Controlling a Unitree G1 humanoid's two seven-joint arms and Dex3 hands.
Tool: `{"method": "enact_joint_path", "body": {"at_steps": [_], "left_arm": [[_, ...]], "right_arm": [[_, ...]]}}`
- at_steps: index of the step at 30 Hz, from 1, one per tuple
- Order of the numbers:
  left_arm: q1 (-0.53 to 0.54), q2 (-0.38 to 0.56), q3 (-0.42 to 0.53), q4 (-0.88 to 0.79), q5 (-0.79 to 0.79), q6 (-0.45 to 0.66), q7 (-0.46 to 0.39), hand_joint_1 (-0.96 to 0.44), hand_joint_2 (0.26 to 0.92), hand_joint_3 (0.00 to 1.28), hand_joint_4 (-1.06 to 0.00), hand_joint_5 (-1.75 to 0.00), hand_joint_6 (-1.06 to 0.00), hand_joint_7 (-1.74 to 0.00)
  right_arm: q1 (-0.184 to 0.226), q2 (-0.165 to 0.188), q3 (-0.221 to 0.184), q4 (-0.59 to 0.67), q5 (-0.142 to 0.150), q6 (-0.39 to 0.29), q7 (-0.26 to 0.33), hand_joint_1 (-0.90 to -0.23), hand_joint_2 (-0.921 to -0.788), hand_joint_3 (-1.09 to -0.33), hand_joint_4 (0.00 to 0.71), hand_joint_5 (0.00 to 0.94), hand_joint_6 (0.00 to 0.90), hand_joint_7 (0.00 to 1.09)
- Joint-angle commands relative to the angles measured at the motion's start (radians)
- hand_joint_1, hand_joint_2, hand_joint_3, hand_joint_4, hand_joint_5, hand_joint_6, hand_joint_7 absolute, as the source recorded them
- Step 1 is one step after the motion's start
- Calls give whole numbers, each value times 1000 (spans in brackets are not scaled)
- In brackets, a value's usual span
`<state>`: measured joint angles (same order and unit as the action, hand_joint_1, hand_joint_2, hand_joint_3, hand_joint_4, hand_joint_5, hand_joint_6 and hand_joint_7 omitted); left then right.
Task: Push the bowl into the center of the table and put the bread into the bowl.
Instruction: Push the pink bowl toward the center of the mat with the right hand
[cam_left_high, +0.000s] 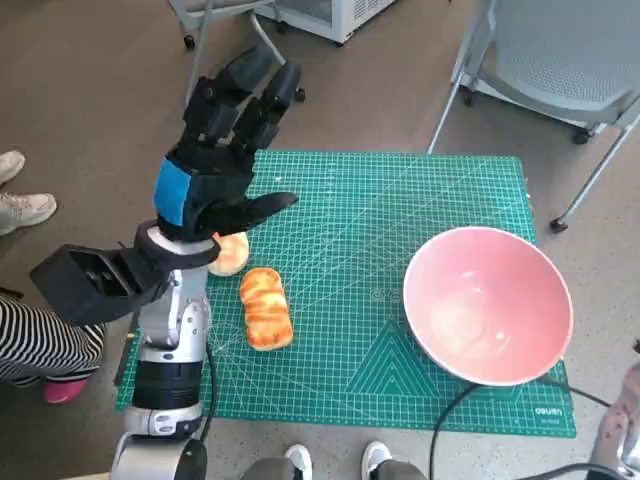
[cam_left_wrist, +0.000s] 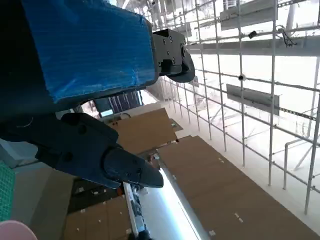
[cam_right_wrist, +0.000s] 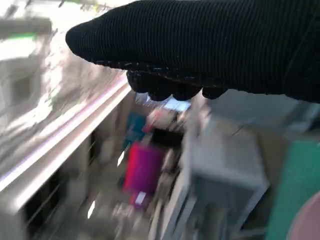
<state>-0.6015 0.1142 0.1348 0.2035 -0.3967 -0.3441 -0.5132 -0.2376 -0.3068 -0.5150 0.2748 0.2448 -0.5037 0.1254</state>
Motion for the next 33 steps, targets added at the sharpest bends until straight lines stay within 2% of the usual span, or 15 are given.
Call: {"method": "enact_joint_path", "body": {"at_steps": [1,4,7,9,15,22,24,29,33], "left_arm": [[0,10,6,2,2,1,1,-251,906,4,-200,0,1,-553],[-2,12,8,4,1,4,0,-249,906,4,-199,0,1,-552],[-1,17,8,-5,-3,16,0,-248,906,4,-197,0,1,-551],[-1,20,10,-8,-6,21,-1,-248,906,4,-196,0,1,-552],[-2,32,12,-26,-15,46,-2,-250,905,3,-196,0,1,-554],[3,45,16,-45,-14,58,-1,-250,904,2,-198,-1,0,-569],[7,48,17,-51,-13,59,-1,-251,904,2,-198,-1,0,-575],[13,57,22,-59,-11,59,-4,-252,902,1,-199,-1,0,-588],[16,67,27,-59,-11,60,-8,-252,901,0,-199,-1,1,-587]], "right_arm": [[14,26,-11,136,24,-34,-6,-682,-921,-728,108,1,-1,532],[11,35,-2,189,22,-56,-9,-664,-921,-737,111,3,0,530],[5,46,5,287,47,-68,25,-646,-921,-747,113,3,-1,501],[0,52,10,334,54,-77,35,-636,-921,-749,113,3,-1,486],[-40,89,40,468,43,-97,36,-583,-921,-783,105,0,13,469],[-94,137,85,554,40,-100,49,-583,-921,-797,108,2,19,461],[-112,151,93,574,49,-100,66,-591,-921,-797,110,3,20,459],[-166,186,95,623,101,-87,142,-614,-921,-797,110,2,22,455],[-207,206,94,651,129,-77,189,-612,-921,-809,110,2,22,454]]}}
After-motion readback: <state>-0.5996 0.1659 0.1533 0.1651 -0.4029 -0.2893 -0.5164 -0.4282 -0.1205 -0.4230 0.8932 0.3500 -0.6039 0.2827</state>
